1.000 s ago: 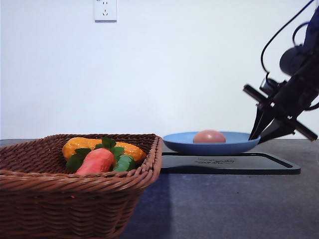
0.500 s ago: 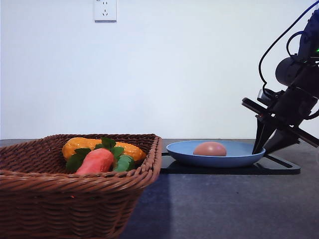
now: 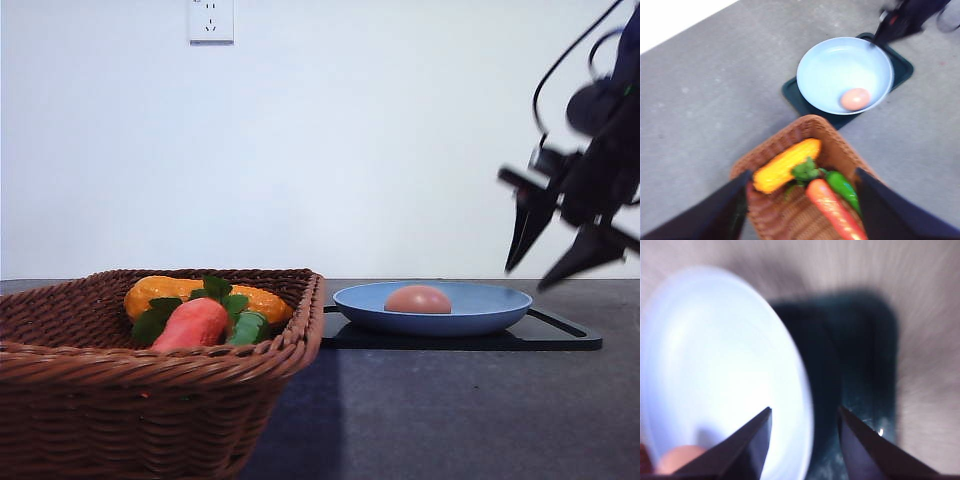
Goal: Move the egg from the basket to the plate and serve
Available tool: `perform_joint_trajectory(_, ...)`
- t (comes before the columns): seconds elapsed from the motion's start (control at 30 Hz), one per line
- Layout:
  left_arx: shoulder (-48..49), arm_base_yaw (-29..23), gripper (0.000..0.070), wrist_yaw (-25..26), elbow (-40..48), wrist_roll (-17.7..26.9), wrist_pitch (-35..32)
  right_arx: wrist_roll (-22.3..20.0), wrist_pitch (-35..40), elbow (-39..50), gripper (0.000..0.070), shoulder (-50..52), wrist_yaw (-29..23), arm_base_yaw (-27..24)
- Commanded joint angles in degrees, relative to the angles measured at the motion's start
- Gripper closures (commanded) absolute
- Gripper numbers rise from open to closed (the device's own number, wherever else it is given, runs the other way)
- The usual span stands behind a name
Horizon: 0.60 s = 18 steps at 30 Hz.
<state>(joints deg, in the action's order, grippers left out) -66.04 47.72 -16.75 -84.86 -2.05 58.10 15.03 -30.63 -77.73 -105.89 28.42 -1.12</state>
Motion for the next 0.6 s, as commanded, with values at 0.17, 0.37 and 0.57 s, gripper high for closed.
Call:
perform_joint_trajectory(0.17,-2.9,-3.4,0.0695,-2.8,-1.2,4.5,-0.6,-3.7,-4.2,-1.1,0.07,12.3,-0.6,-0.2)
perform_joint_trajectory(0.37,-5.1,-8.4,0.07,-2.8,-1.2,5.9,-0.8,-8.2,-11.0,-1.1,0.07,23.7,-6.0,5.1)
perform_joint_trajectory(0.57,-4.3,-16.6,0.07,-2.7,0.7,4.3,-6.6,-11.2,-20.6,-0.8,0.07,32.1,-17.8,11.7)
